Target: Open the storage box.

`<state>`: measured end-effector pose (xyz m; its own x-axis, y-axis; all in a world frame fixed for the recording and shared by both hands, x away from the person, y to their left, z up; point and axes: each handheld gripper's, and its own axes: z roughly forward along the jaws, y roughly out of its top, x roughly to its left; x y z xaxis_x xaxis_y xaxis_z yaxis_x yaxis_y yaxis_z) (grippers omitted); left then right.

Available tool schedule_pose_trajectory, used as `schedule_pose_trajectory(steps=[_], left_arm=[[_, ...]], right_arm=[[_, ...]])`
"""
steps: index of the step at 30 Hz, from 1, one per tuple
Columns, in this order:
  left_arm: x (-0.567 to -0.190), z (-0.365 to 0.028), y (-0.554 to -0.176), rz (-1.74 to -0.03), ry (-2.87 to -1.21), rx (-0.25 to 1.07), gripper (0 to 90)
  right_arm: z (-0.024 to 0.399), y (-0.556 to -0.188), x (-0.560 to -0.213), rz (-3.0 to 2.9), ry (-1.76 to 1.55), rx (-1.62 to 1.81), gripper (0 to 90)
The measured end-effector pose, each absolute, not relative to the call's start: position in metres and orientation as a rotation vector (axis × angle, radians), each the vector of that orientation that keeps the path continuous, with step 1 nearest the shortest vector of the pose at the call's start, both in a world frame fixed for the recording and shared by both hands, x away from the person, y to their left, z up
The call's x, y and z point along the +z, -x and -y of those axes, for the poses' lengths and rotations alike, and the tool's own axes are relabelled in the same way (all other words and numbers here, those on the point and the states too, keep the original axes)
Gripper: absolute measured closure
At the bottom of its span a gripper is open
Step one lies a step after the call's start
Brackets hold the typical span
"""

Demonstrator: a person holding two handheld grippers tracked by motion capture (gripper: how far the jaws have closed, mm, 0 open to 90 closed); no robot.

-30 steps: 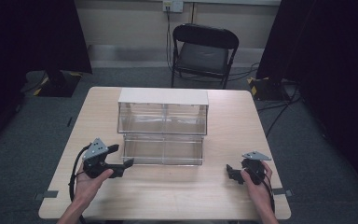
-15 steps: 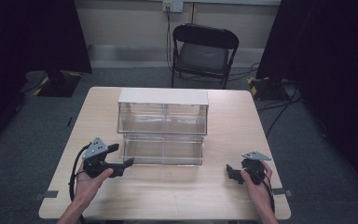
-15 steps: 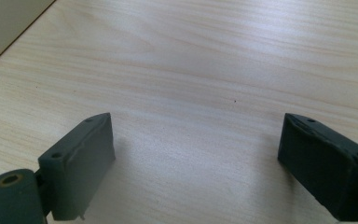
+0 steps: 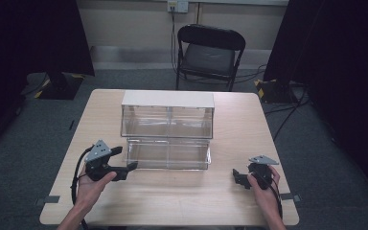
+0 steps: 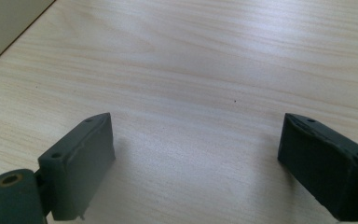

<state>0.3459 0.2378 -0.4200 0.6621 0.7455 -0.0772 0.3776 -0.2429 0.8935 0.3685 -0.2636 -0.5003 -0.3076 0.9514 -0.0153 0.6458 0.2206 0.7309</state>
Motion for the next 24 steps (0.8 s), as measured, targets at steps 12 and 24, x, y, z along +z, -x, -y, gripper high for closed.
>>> schedule_pose_trajectory(steps=[12,24], left_arm=[[-0.4132,-0.2387,-0.3480,-0.887,-1.839,0.462,15.7],[-0.4118,-0.2350,-0.3518,-0.878,-1.828,0.450,15.6]], right_arm=[[0.2636,-0.3685,-0.5003,-2.034,-1.470,0.870,9.8],[0.2636,-0.3685,-0.5003,-2.034,-1.470,0.870,9.8]])
